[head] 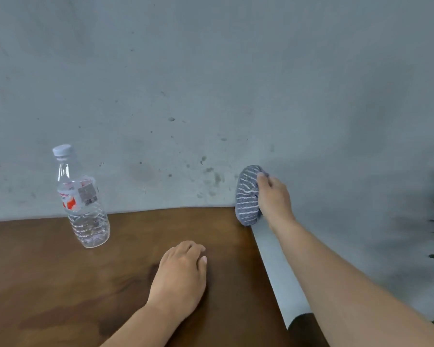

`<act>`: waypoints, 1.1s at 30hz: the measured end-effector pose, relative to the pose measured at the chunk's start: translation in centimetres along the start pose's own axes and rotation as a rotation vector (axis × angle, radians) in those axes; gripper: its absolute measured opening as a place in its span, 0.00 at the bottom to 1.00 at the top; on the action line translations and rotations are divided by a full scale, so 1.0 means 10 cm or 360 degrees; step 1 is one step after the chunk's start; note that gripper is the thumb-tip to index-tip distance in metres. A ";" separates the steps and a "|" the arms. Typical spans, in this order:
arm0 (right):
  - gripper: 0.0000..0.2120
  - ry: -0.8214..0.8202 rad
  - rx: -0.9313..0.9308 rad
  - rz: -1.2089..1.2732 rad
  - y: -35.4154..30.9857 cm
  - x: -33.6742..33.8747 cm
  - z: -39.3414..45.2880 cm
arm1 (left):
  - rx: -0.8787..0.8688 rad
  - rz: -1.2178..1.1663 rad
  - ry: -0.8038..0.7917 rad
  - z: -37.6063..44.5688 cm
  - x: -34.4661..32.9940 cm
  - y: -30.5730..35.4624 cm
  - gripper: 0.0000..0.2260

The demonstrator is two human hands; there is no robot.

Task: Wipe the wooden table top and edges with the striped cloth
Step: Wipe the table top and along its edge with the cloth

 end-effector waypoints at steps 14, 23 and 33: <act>0.11 -0.0437 -0.0269 -0.0515 1.09 -0.46 0.16 | -0.0083 0.0069 -0.0339 1.02 -0.59 0.46 0.16; 0.18 -0.0460 -0.0364 -0.0682 1.20 -0.60 0.45 | -0.0114 0.0210 -0.0390 1.03 -0.78 0.47 0.25; 0.17 -0.0430 -0.0422 -0.0787 1.25 -0.61 0.51 | -0.0209 0.0272 -0.0430 1.04 -0.87 0.48 0.25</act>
Point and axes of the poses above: each hand's wrist, its own z-axis towards the middle knuckle, its own x-axis out of the back of the hand, y = z × x, the point moved 6 cm from there along z, towards the middle knuckle, and after that the axes turned 13 degrees about z, right-handed, at the moved point
